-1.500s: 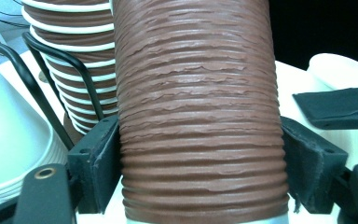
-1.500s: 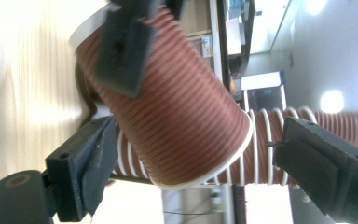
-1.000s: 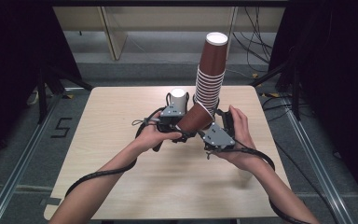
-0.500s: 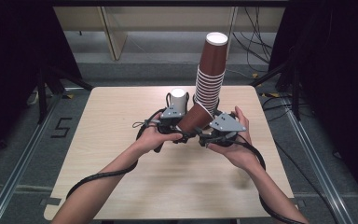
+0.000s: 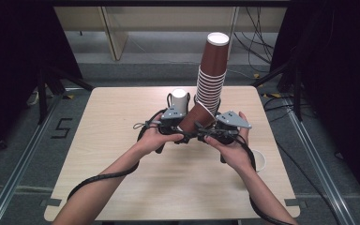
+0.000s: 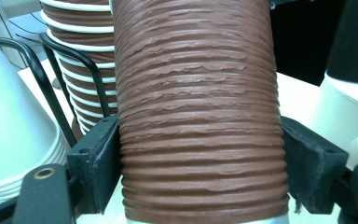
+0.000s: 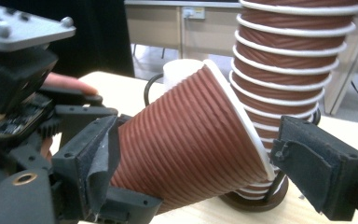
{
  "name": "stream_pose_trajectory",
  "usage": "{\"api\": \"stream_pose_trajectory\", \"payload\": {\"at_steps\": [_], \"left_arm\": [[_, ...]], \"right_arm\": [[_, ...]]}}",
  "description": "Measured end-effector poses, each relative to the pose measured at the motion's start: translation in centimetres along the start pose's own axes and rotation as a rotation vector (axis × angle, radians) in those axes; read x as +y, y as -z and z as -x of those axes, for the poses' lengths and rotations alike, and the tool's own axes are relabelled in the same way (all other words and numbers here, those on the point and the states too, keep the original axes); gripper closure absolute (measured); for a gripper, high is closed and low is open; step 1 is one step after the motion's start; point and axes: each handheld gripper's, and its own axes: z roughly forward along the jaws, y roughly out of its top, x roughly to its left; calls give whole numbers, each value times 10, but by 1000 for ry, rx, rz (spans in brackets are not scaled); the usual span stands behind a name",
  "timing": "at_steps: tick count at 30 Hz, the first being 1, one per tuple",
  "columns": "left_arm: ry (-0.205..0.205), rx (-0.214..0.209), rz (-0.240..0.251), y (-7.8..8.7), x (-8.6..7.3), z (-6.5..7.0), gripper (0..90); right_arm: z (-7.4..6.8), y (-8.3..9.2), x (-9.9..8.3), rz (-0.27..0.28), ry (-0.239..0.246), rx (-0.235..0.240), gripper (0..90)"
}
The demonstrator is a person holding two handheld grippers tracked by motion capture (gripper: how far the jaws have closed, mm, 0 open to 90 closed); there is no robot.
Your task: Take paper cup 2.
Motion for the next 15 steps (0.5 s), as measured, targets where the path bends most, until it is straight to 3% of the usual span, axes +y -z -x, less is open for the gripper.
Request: {"api": "stream_pose_trajectory", "payload": {"at_steps": [7,15], "left_arm": [[0,-2,7,-1,0,0,221],[2,0,17,-2,0,0,221]], "right_arm": [[3,-3,-5,-13,-122,-34,145],[6,-6,-9,-40,-249,-25,140]]}}
